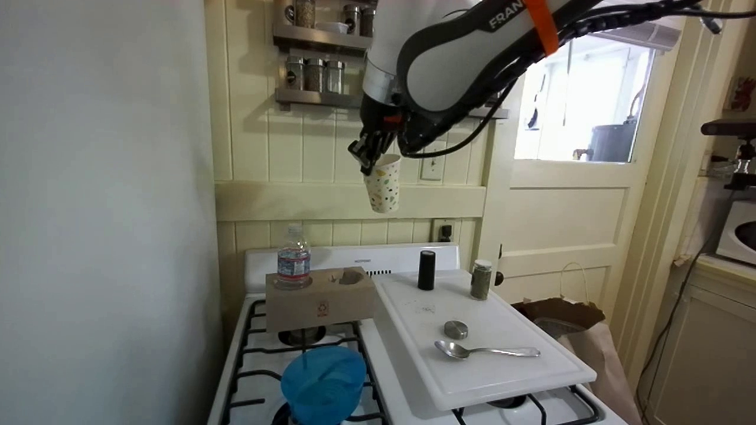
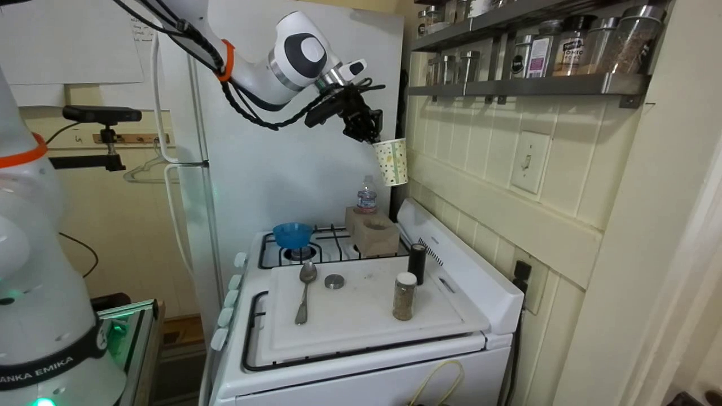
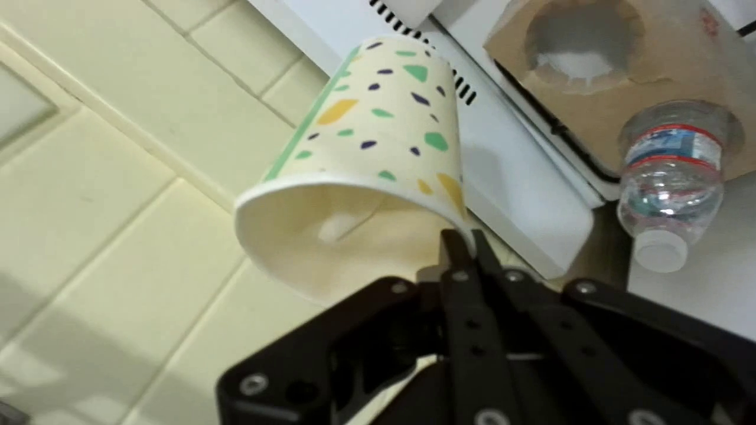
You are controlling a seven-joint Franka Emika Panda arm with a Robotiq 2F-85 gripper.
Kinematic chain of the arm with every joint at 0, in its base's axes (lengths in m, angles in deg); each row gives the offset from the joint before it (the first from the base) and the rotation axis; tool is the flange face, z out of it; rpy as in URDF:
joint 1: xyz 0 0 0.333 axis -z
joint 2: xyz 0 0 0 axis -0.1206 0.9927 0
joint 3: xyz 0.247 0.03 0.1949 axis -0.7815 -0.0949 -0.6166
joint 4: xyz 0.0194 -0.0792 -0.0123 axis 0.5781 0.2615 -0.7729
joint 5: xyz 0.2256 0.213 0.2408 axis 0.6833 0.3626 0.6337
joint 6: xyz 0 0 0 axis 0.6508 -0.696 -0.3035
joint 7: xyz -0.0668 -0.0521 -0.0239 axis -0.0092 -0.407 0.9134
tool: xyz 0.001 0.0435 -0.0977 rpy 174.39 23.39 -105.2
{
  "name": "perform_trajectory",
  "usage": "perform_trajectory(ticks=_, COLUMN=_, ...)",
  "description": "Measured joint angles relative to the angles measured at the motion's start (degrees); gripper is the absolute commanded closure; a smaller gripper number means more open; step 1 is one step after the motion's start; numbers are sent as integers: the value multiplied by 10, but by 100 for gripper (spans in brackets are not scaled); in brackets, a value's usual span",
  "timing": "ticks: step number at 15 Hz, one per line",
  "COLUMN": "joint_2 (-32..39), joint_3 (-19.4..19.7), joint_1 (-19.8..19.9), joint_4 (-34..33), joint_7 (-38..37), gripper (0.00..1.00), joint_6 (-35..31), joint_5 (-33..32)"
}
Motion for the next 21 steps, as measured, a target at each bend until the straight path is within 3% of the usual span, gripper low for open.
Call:
perform_trajectory(ticks=3, joint_2=-26, joint_3=3, joint_1=25, joint_4=40, joint_7=-75, gripper=99, joint_6=-4, joint_5=-7)
perform_trajectory(ticks=5, joint_2=-35, joint_3=14, joint_1=38, joint_4=73, joint_7=-100, gripper=99, joint_6=-50, joint_5=11)
perform_trajectory(ticks=8, joint_2=-45, joint_3=30, joint_1=44, joint_4=120, joint_7=-68, gripper=99, joint_6=-150, joint_5=87)
perform_trajectory(ticks=11, joint_2=-46, joint_3=30, joint_1=43, joint_4=129, joint_7=-63, gripper=99, joint_6=-161, joint_5=95)
perform_trajectory(ticks=14, joint_2=-47, joint_3=30, joint_1=74, joint_4=110, joint_7=-93, gripper=99, joint_6=-158, joint_5=32)
perform_trajectory(ticks=21, joint_2=-67, joint_3=48, joint_1=232, joint_4=58, joint_7=-235, gripper=99, joint_6=-124, joint_5=-159)
